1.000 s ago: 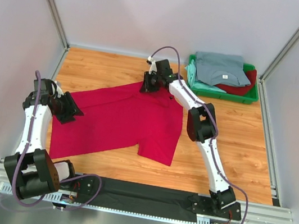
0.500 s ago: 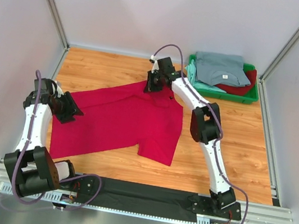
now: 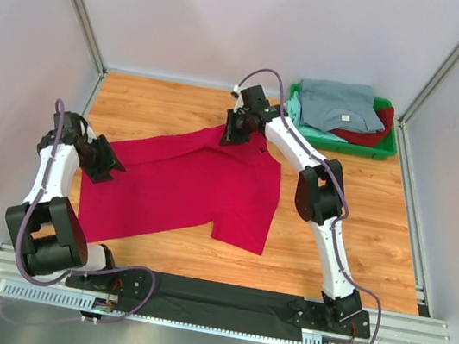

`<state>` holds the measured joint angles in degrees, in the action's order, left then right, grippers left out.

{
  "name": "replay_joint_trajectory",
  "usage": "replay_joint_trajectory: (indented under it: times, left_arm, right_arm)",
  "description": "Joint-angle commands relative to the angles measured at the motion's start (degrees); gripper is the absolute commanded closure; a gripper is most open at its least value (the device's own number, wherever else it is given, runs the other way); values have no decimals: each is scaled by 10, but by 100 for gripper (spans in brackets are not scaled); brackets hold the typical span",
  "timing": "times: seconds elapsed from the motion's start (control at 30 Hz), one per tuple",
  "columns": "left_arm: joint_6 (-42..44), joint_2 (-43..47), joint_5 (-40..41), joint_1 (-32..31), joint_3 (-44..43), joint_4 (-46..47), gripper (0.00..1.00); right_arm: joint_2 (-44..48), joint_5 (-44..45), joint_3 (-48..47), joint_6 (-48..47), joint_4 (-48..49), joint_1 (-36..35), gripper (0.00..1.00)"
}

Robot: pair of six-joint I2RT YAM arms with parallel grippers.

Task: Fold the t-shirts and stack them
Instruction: Fold the tshirt

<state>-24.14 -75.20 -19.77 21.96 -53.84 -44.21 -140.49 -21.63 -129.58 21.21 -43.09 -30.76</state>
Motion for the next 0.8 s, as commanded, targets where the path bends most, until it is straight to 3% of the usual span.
replay_joint_trajectory:
  times: [0.0, 0.37, 0.6, 0.77]
  left_arm:
    - [1, -16, 3, 16, -28, 10, 46]
    - [8, -69, -4, 52, -58, 25, 46]
    - [14, -101, -54, 53, -55, 58, 47]
    - [-7, -92, -102, 17, -20, 97, 47]
  right_arm:
    - [39, -2, 7, 30, -27, -18, 100]
    - [43, 31, 38, 169, -41, -39, 96]
    - [84, 39, 63, 142, -39, -1, 70]
    - [139, 27, 141, 129, -22, 72, 64]
